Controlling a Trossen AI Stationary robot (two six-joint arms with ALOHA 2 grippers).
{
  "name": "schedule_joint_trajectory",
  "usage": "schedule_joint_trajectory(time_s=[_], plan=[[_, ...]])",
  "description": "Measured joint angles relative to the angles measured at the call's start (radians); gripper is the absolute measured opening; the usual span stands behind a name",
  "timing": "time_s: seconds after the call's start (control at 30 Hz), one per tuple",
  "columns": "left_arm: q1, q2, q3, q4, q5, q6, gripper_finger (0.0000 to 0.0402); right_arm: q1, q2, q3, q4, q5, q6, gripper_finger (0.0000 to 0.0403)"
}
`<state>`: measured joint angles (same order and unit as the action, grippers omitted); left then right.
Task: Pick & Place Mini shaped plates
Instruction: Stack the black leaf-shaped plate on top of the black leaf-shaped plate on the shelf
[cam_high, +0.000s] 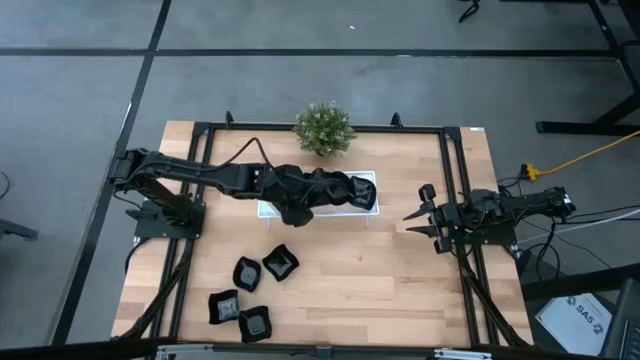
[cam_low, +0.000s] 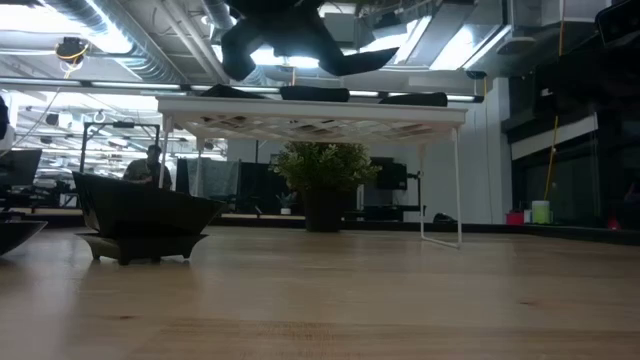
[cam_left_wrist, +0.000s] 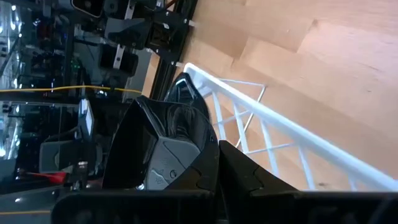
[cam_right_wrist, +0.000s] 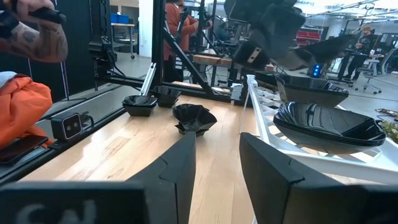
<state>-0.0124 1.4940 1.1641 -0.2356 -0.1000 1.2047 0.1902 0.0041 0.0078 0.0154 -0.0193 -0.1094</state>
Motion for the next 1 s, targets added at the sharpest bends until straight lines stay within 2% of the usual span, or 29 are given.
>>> schedule_joint_trajectory(time_s=[0.27,0.37,0.5,0.73,0.83,1.0], plan=[[0.052,0.000,0.000,0.000,0.062,0.014,0.0002,0.000,0.000,0.000,0.000,0.000,0.000,0.0124],[0.065,0.000,0.000,0.003,0.121,0.022,0.0002,0.000,0.000,0.000,0.000,0.000,0.000,0.0124],[0.069,0.009,0.000,0.062,0.192,0.025,0.0002,0.000,0.000,0.000,0.000,0.000,0.000,0.0124],[0.072,0.029,0.001,0.119,0.249,0.062,0.0002,0.000,0.000,0.000,0.000,0.000,0.000,0.0124],[0.074,0.060,0.035,0.095,0.251,0.069,0.0002,0.000,0.000,0.000,0.000,0.000,0.000,0.0124],[0.075,0.158,0.166,0.021,0.249,0.082,0.0002,0.000,0.000,0.000,0.000,0.000,0.000,0.0124]])
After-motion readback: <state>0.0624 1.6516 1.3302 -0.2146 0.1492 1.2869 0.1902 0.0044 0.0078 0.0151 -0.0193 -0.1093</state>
